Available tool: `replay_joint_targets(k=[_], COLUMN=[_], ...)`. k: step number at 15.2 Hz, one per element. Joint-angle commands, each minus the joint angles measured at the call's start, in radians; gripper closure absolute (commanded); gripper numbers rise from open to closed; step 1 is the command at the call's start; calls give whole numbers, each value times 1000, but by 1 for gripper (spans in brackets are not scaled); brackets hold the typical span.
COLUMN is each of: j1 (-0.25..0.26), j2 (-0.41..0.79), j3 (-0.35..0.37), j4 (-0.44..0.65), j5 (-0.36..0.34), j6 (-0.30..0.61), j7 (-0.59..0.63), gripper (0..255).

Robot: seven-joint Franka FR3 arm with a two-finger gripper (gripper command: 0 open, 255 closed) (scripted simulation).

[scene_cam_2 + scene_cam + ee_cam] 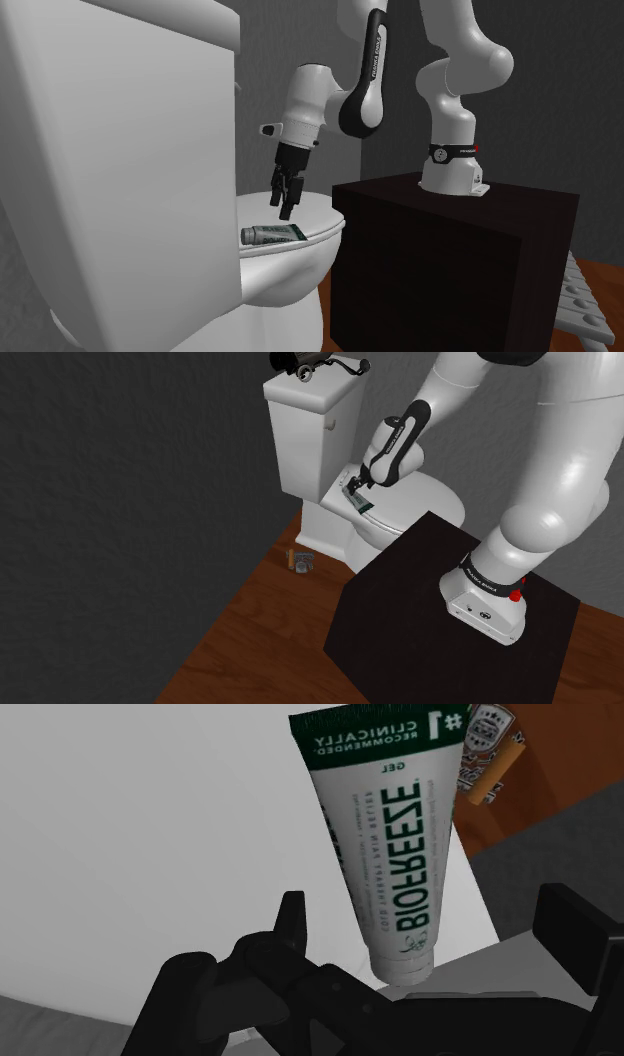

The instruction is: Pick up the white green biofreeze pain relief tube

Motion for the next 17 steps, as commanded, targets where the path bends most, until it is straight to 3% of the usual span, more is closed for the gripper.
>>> replay_joint_targets(k=[1,10,11,17], j1=[-12,-6,-5,-5], j2=[67,191,191,192], j3=[1,-3,-4,-4], j4=[47,97,96,97], j5=[4,10,10,10], j6=[34,107,108,108], j7=[1,8,8,8], gripper=[0,0,255,255])
